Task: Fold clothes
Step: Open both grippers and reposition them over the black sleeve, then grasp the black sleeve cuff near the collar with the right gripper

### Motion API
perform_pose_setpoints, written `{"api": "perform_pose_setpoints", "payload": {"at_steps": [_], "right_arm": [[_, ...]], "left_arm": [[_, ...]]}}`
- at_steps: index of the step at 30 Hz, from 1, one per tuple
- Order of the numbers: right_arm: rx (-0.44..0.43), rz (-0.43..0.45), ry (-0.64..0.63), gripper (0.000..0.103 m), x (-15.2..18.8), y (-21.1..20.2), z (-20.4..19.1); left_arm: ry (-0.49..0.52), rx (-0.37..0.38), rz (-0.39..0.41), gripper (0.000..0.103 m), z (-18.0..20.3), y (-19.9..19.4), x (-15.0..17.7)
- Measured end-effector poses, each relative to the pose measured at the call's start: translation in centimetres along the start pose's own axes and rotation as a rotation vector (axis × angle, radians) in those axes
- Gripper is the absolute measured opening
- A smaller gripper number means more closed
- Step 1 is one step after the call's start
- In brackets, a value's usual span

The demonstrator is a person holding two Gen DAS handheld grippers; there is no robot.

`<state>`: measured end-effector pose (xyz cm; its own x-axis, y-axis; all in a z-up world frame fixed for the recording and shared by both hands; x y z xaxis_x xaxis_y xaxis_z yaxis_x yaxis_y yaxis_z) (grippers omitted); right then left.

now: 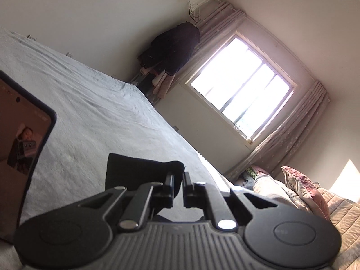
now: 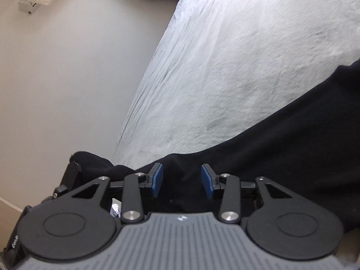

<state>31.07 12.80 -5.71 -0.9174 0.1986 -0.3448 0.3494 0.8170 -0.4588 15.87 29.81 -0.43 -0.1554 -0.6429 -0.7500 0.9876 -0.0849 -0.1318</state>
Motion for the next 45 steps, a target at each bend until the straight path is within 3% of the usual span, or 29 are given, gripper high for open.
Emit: {"api": "perform_pose_setpoints", "payload": {"at_steps": [8, 17, 20, 25, 27, 30, 32, 35, 38, 45], "right_arm": [[-0.140, 0.074, 0.161, 0.057, -0.7, -5.0, 3.6], [-0.128, 0.030, 0.244, 0.057, 1.0, -7.2, 6.9], [-0.122, 0.021, 0.234, 0.057, 1.3, -7.8, 6.8], [-0.082, 0.014, 0.181, 0.057, 1.1, -7.2, 6.1], [-0.053, 0.009, 0.147, 0.053, 1.0, -6.7, 5.7], [0.009, 0.010, 0.065, 0.037, 1.6, -6.4, 4.9], [0.057, 0.026, 0.001, 0.017, 1.9, -6.5, 4.0], [0.105, 0.091, -0.075, 0.016, 2.1, -7.5, 2.5], [0.130, 0.175, -0.117, 0.015, 1.7, -9.2, 1.9], [0.219, 0.373, -0.193, 0.015, -1.1, -14.9, 0.4]], "left_arm": [[0.089, 0.074, -0.205, 0.006, 2.0, 3.0, 3.8], [0.218, 0.097, -0.471, 0.007, 2.3, 5.3, 9.1], [0.189, 0.125, -0.553, 0.016, 1.7, 5.7, 8.9], [0.076, 0.128, -0.532, 0.032, -0.7, 4.9, 5.8], [0.033, 0.090, -0.516, 0.035, -2.1, 4.6, 4.5], [0.015, 0.015, -0.475, 0.036, -3.6, 4.1, 3.2], [0.004, -0.022, -0.453, 0.036, -4.3, 3.9, 2.7], [-0.020, -0.038, -0.430, 0.039, -4.5, 3.7, 2.3], [0.004, -0.062, -0.420, 0.043, -4.0, 3.7, 2.4], [0.166, -0.105, -0.443, 0.056, -1.9, 4.3, 4.2]]}}
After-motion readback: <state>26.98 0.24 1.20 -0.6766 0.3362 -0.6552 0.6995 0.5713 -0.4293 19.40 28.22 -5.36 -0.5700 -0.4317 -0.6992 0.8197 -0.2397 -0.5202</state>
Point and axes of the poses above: each gripper's, at about its wrist camera, not at the fingertips, and y roughly the way its jaws point, z to its right, x to its underside, the point moved 2 cm from there along y, roughly the way its jaws point, and after that the axes turned 3 degrees about x, right-handed, at the moved point
